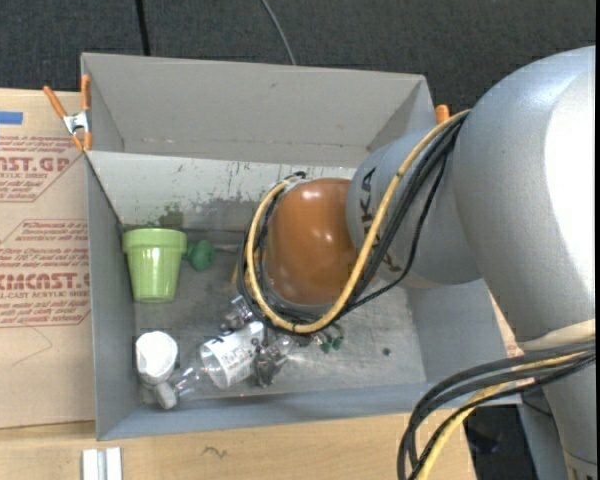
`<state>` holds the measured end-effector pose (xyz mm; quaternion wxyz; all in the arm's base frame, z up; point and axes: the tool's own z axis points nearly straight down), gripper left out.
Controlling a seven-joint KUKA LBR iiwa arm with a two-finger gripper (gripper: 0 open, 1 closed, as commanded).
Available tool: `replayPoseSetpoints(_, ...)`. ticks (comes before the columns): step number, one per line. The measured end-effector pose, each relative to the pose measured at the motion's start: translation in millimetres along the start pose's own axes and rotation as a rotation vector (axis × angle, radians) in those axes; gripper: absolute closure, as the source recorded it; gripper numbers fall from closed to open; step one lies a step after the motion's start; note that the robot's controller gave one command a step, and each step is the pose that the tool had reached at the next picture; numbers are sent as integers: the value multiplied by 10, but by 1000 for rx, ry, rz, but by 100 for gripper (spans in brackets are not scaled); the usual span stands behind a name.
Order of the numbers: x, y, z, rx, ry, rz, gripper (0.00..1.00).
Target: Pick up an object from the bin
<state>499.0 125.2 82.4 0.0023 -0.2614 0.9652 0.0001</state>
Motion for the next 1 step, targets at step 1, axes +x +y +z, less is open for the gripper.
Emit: replayPoseSetpoints(1, 14, 6, -61, -2, 6, 0, 100)
